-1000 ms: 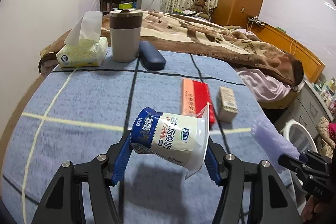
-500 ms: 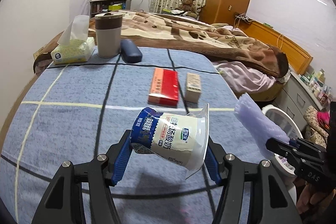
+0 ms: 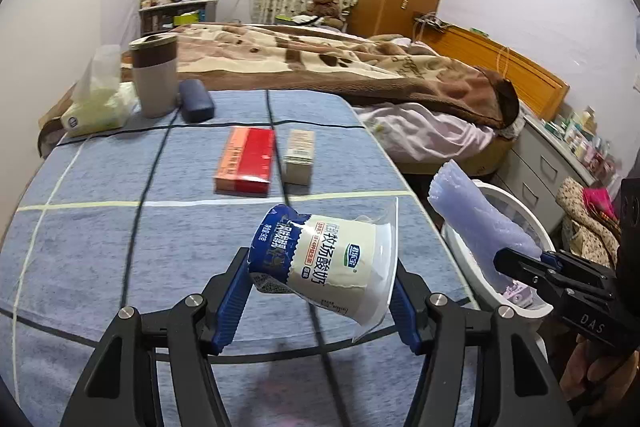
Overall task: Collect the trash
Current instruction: 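Carry the yogurt cup and foam sleeve over the wastebasket with both tools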
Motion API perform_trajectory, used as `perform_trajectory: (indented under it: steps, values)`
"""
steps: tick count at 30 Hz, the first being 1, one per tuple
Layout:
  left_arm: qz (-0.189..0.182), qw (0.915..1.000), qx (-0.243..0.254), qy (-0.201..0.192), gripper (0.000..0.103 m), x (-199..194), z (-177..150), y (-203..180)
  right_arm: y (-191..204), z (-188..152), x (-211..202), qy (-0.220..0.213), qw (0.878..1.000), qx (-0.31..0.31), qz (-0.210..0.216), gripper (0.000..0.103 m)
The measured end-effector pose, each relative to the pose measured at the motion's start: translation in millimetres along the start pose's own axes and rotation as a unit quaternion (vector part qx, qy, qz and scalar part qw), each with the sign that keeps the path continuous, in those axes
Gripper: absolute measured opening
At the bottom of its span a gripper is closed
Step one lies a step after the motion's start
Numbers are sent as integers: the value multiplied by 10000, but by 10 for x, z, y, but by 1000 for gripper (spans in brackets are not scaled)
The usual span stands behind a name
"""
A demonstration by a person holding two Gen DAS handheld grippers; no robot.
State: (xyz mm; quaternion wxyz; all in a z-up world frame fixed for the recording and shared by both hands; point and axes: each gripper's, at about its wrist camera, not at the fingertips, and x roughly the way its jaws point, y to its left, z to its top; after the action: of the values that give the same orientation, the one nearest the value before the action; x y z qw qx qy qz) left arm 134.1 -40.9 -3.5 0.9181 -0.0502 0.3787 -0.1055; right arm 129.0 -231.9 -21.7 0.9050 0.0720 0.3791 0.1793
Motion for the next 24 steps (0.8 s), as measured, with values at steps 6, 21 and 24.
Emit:
perform_trajectory:
  steps: [6,21,24]
  values:
    - [-182,9996,188,70,63,95,18,-259,-175,-33,-61,-63,9997,189,-140,26]
    - [-769,9943,703,238,63,370,76,-1002,-649,-157,-304,-274,9951,742,-601,26]
    - [-879,9926,795,269,63,427,85,-1146,-754,-196,-357,-303,9935,852,-689,26]
